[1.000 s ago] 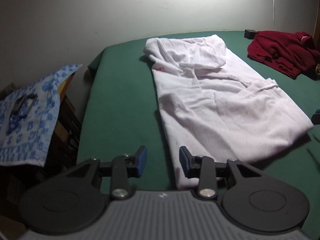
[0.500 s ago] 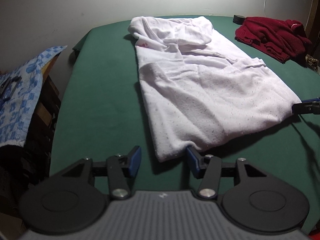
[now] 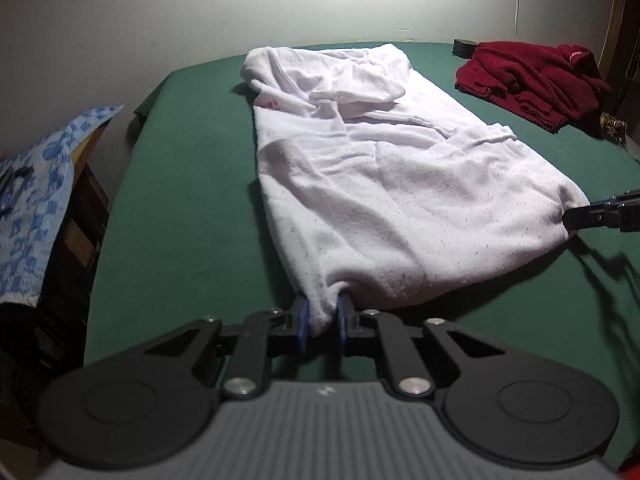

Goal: Fold clothes
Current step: 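Grasp the folded shirt edge with both grippers again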

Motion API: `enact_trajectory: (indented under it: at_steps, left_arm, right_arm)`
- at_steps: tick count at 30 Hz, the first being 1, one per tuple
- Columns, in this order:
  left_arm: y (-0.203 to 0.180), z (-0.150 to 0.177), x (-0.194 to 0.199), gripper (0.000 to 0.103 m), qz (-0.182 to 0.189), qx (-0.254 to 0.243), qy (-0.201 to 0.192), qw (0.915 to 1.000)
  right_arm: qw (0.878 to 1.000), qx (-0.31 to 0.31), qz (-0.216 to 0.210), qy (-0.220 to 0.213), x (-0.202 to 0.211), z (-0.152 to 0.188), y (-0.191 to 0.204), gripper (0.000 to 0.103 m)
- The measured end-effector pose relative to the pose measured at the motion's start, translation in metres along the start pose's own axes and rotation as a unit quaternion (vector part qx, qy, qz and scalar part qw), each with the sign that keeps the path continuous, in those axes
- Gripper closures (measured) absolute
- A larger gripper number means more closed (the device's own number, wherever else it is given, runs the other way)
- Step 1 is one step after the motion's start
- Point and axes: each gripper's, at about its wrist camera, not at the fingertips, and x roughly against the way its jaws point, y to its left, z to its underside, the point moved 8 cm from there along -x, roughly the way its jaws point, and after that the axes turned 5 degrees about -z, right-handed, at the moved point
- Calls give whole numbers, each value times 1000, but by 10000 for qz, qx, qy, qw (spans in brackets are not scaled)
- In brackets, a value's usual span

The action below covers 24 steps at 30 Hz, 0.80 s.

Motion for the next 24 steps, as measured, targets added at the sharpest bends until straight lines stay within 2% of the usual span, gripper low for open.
enact_trajectory:
  at_steps: [2, 6, 13, 24]
  left_arm:
    - [3, -2, 2, 94, 15, 9, 5, 10000]
    - [-5, -8, 14, 97, -77, -273, -110, 9995]
    - [-6, -13, 37, 97, 93, -210, -239, 9995]
    - [-4, 26, 64, 97, 378, -323, -34, 9988]
  right_arm:
    - [10000, 77, 22, -8, 3, -2, 1, 88]
    - [9997, 231, 66, -23, 9, -7, 4, 89]
    - [9993, 239, 276, -5, 25, -10, 9, 89]
    - [9993, 60, 346, 106, 58, 24, 19, 89]
